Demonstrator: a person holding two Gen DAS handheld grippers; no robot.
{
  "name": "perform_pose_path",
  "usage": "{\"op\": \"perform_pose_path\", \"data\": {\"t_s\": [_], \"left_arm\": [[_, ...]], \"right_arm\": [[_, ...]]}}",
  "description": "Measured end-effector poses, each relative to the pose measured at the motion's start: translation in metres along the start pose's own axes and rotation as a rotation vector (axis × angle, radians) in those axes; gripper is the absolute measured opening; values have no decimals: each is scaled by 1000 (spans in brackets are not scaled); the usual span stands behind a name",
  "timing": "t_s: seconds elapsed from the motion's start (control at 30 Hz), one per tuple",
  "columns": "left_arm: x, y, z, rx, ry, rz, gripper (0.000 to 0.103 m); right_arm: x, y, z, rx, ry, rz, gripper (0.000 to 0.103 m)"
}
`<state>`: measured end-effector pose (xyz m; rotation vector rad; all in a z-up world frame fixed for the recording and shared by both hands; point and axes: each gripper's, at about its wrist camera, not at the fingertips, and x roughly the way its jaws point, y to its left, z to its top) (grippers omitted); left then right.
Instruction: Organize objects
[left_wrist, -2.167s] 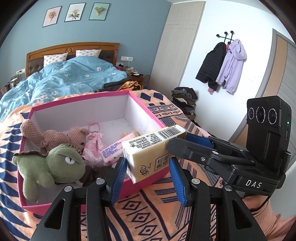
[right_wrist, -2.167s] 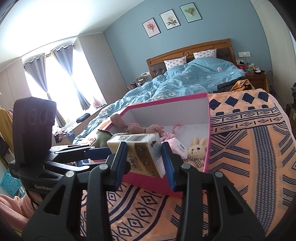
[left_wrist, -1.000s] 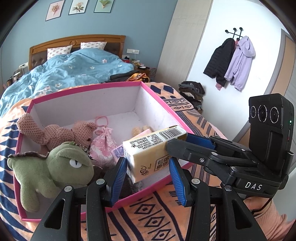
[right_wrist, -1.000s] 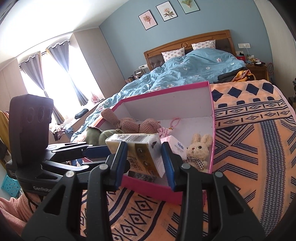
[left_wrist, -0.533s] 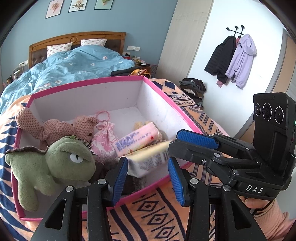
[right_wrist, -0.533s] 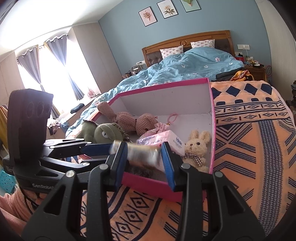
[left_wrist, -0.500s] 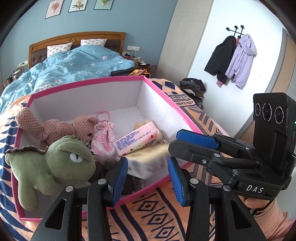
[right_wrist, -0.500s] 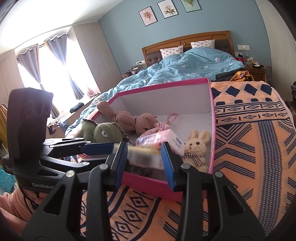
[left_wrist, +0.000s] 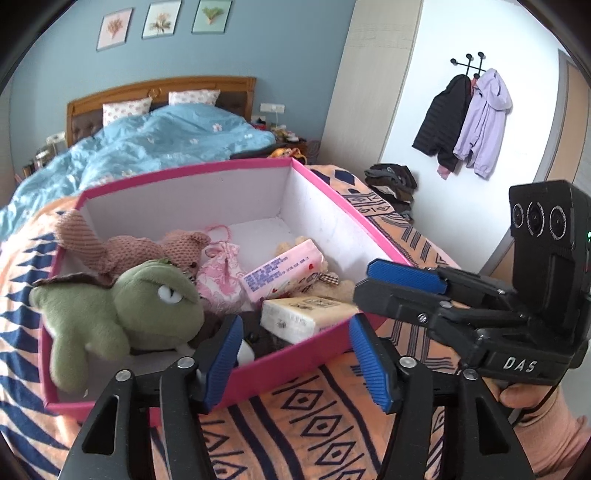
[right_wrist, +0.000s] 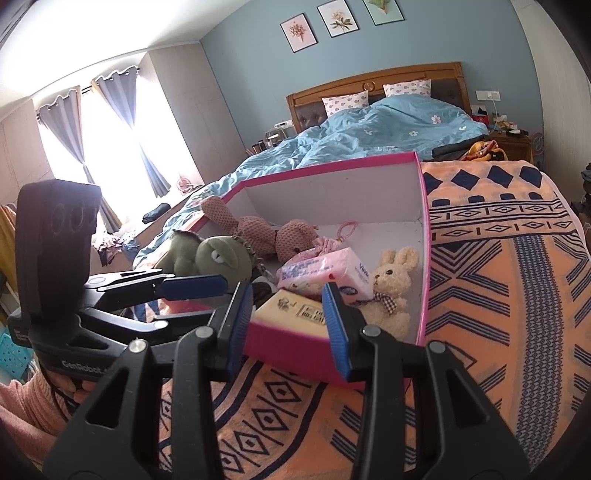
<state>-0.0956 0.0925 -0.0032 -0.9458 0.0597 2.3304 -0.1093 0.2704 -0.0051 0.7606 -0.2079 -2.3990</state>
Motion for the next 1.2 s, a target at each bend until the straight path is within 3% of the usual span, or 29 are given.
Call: {"op": "perform_pose_path", "data": {"t_s": [0.07, 0.17, 0.23, 0.4, 0.63, 0.87, 1.2], "left_arm": [[-10, -4, -6, 9, -32, 15, 83], [-29, -7, -18, 7, -87, 51, 93], [-38, -8, -26, -5, -107, 74, 102], [-53, -2, -52, -67, -124, 140, 103], [-40, 9, -82, -157, -27, 225, 103], [-34, 8, -97, -165, 29, 277, 103], [-40, 8, -104, -168, 32, 337, 103]], "right_arm": [[-7, 5, -3, -14, -16, 1, 55], [-20, 12, -9, -22, -53, -11, 68], [-30, 17, -17, -26, -82, -41, 85], [-39, 31, -41, -62, -73, -115, 94], [-36, 49, -70, -103, -16, -176, 96], [-31, 53, -84, -87, 23, -175, 96], [-30, 58, -88, -75, 30, -159, 96]]}}
